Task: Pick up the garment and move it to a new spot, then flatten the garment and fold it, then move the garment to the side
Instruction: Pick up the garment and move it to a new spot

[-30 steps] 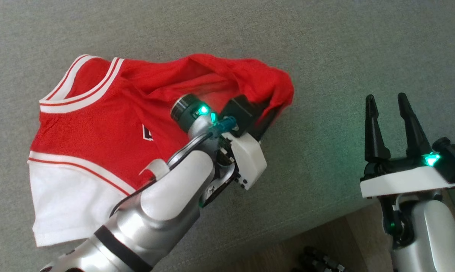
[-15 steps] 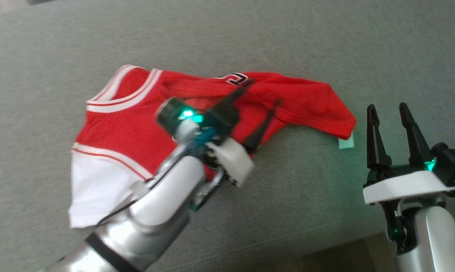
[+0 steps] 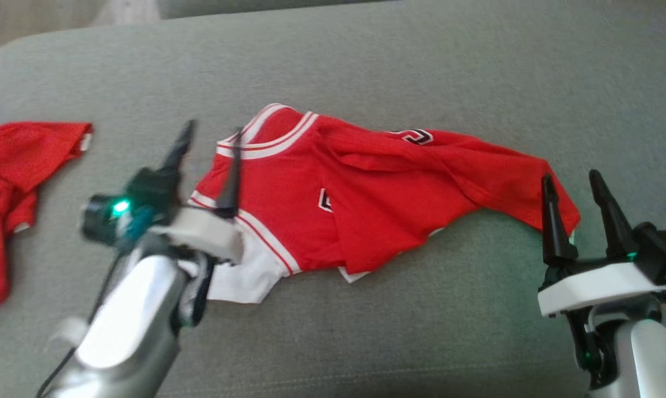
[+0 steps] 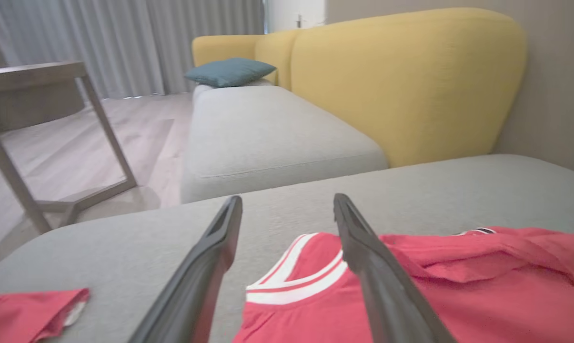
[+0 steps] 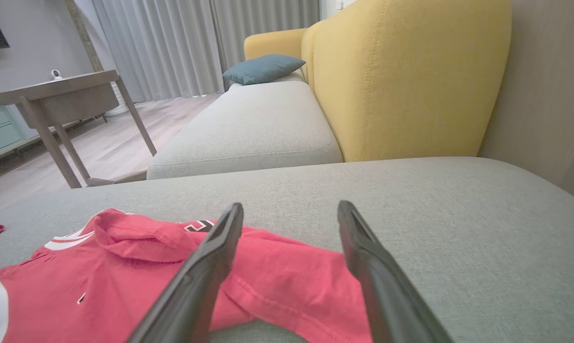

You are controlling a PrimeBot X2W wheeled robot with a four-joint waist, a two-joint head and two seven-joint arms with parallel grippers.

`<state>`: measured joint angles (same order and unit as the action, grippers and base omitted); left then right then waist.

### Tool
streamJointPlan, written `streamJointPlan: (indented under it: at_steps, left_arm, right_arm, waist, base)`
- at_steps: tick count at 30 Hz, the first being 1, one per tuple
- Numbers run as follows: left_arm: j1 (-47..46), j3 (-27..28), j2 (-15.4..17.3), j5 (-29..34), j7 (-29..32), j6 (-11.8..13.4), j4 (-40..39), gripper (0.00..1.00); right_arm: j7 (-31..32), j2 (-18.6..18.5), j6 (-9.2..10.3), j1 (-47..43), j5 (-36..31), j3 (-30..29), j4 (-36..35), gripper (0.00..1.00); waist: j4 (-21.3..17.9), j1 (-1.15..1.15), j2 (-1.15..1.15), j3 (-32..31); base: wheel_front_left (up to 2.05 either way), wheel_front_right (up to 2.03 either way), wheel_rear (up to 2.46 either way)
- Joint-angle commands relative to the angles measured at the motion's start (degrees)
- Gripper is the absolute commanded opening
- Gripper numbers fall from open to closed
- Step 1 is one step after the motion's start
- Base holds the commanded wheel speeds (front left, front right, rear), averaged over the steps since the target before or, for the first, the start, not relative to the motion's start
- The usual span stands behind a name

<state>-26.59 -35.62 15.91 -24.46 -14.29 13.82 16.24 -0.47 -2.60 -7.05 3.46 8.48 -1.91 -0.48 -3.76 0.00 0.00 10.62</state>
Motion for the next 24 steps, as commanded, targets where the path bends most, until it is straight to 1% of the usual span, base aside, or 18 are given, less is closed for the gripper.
streamJointPlan:
  at_steps: [1, 5, 10, 12, 16, 24]
  left_arm:
    - [0.2, 4.9, 2.4, -0.1, -0.7, 0.9, -3.7, 1.00]
    - [4.6, 9.4, 4.0, 0.2, -0.7, 0.7, -7.0, 1.00]
    - [9.7, 13.0, 4.9, 0.5, -0.7, -1.2, -9.8, 1.00]
    - [11.5, 13.6, 4.9, 1.0, -0.7, -1.9, -10.6, 1.00]
    - [14.0, 14.3, 4.7, 2.0, -0.7, -2.2, -11.5, 1.00]
    - [19.3, 15.3, 3.6, 4.1, -0.7, -1.5, -13.0, 1.00]
  right_arm:
    - [0.5, -0.3, -0.44, 0.2, -0.5, 1.3, -2.4, 1.00]
    - [1.2, -0.3, -0.44, -0.6, -0.9, 1.2, -2.5, 1.00]
    - [1.7, -0.3, -0.44, -1.7, -1.1, 1.5, -2.4, 1.00]
    - [1.8, -0.3, -0.44, -2.4, -1.1, 1.5, -2.4, 1.00]
    - [2.1, -0.3, -0.44, -3.4, -1.1, 1.7, -2.4, 1.00]
    - [2.8, -0.3, -0.44, -5.6, -1.0, 2.3, -3.2, 1.00]
  waist:
    - [1.6, 0.00, 0.00, -1.4]
    - [2.8, 0.00, 0.00, -2.4]
    - [3.0, 0.00, 0.00, -4.0]
    - [2.9, 0.00, 0.00, -4.6]
    - [2.6, 0.00, 0.00, -5.5]
    - [2.3, 0.00, 0.00, -7.6]
  base:
    - [0.00, 0.00, 0.00]
    - [0.00, 0.00, 0.00]
    - [0.00, 0.00, 0.00]
    - [0.00, 0.00, 0.00]
    - [0.00, 0.00, 0.00]
    - [0.00, 0.00, 0.00]
